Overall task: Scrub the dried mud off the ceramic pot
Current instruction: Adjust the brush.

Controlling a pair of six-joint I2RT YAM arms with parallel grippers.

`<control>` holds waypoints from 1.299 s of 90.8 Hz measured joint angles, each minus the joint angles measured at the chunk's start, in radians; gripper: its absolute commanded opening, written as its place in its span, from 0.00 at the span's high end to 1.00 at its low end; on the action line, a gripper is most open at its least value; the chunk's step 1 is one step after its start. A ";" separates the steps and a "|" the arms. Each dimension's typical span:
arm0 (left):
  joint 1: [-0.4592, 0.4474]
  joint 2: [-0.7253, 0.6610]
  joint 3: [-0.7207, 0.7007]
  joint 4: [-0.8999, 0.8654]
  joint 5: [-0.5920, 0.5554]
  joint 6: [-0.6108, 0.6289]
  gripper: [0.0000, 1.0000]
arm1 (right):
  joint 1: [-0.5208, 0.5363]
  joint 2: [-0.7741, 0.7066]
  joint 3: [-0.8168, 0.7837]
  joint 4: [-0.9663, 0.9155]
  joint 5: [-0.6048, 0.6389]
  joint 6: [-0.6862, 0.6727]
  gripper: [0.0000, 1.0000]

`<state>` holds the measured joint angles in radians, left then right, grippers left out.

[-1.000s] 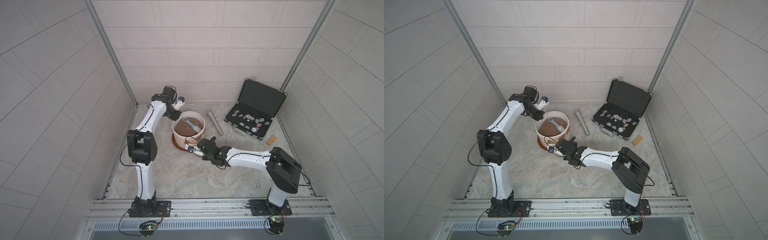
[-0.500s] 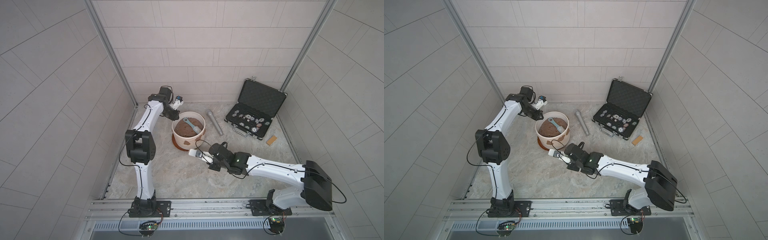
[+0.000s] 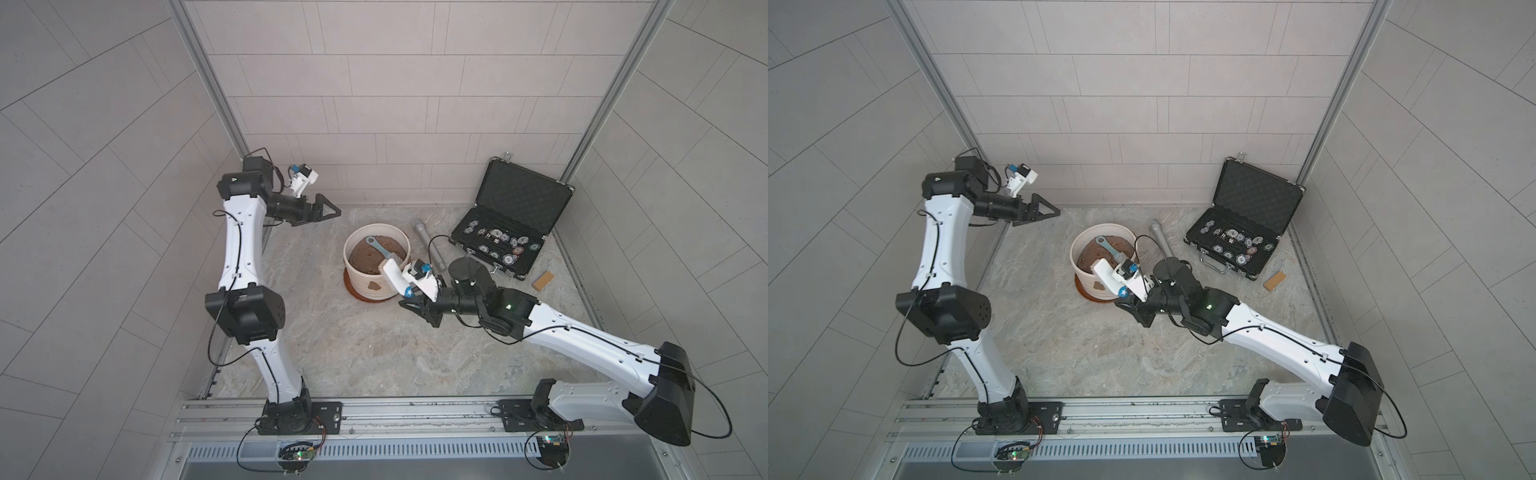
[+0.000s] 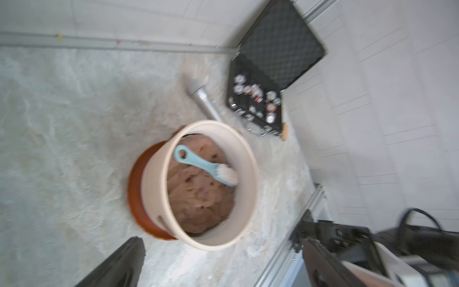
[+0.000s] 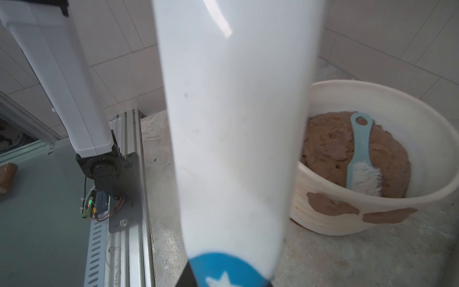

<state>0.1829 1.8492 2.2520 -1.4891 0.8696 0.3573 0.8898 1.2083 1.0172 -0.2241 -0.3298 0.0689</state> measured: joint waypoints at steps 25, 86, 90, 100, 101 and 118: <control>-0.177 -0.236 -0.137 -0.055 0.196 -0.112 0.00 | -0.050 0.017 0.008 0.046 -0.010 0.037 1.00; -0.421 -0.231 -0.279 0.078 -0.035 -0.306 0.02 | 0.000 0.109 0.109 -0.022 0.101 0.024 1.00; -0.425 -0.232 -0.279 0.078 -0.020 -0.306 0.03 | 0.002 0.109 0.110 -0.022 0.103 0.022 1.00; -0.426 -0.234 -0.279 0.077 0.003 -0.307 0.13 | 0.003 0.109 0.111 -0.022 0.106 0.020 1.00; -0.426 -0.234 -0.279 0.077 0.002 -0.303 0.15 | 0.003 0.109 0.111 -0.022 0.106 0.020 1.00; -0.433 -0.233 -0.280 0.074 -0.006 -0.296 0.26 | 0.005 0.106 0.111 -0.004 0.106 0.019 1.00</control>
<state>-0.2497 1.6161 1.9720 -1.4155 0.8635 0.0612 0.8944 1.3144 1.1278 -0.2279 -0.2234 0.0883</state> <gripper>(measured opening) 0.751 0.253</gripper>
